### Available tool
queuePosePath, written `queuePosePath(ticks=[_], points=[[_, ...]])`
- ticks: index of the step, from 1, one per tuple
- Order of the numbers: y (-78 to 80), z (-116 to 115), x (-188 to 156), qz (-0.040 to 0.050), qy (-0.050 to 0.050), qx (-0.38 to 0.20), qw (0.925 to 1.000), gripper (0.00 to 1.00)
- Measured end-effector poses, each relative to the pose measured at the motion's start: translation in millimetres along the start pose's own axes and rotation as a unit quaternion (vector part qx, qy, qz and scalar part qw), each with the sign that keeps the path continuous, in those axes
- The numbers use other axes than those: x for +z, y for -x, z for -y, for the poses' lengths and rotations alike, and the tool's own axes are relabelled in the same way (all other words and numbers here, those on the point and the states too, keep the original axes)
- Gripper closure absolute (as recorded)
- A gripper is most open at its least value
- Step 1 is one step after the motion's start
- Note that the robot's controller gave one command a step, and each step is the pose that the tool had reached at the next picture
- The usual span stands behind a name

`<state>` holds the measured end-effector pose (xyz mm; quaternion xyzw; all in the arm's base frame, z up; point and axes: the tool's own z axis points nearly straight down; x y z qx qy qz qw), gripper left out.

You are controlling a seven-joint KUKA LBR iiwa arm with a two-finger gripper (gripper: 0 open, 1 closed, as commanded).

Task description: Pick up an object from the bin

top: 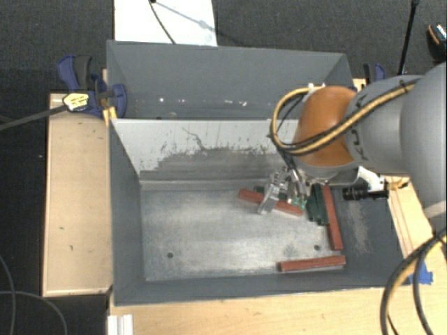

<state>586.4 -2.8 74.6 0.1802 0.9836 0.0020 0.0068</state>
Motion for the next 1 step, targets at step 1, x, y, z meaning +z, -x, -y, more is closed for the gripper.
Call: queuePosePath(ticks=[1], points=[[-2.9, 1.5, 3.7, -0.0045, -0.002, 0.0, 1.0, 0.0]])
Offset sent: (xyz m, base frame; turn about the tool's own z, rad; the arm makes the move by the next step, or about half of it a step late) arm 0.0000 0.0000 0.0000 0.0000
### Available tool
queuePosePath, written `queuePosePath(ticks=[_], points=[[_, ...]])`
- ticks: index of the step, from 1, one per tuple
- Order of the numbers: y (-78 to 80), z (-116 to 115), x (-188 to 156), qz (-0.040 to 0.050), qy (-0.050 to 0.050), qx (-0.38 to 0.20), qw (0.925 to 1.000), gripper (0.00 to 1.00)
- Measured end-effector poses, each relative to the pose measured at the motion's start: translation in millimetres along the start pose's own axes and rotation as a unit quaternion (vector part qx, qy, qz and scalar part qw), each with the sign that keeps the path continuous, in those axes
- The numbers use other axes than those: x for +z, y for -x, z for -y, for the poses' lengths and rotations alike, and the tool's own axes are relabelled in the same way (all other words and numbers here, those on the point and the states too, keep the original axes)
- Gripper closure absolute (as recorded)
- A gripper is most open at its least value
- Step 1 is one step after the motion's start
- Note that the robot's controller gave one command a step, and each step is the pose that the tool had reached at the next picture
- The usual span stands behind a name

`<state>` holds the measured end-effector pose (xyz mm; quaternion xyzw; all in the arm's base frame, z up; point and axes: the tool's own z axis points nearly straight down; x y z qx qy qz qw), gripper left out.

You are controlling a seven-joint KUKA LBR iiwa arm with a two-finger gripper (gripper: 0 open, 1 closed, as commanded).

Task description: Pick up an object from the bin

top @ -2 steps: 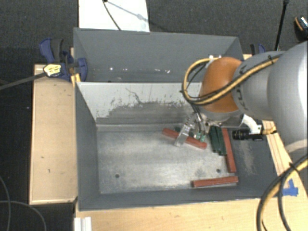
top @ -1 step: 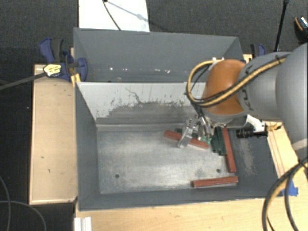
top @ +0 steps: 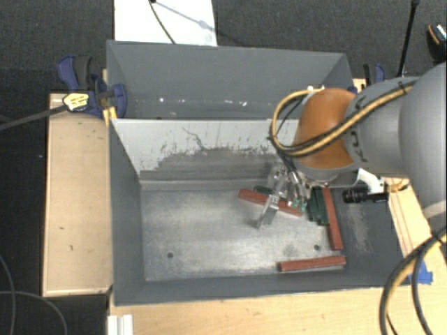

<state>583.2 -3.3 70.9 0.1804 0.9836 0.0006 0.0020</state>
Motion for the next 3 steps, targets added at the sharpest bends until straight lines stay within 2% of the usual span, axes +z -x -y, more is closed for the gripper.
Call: queuePosePath(ticks=[1, 2, 3], points=[[0.1, 0.0, -0.6, -0.0004, 0.0, 0.0, 1.0, 1.0], [-4.0, -7.5, -112.8, 0.0028, 0.001, -0.011, 0.9999, 1.0], [-13.5, -4.5, -235.6, 0.0036, 0.001, -0.003, 1.0, 1.0]])
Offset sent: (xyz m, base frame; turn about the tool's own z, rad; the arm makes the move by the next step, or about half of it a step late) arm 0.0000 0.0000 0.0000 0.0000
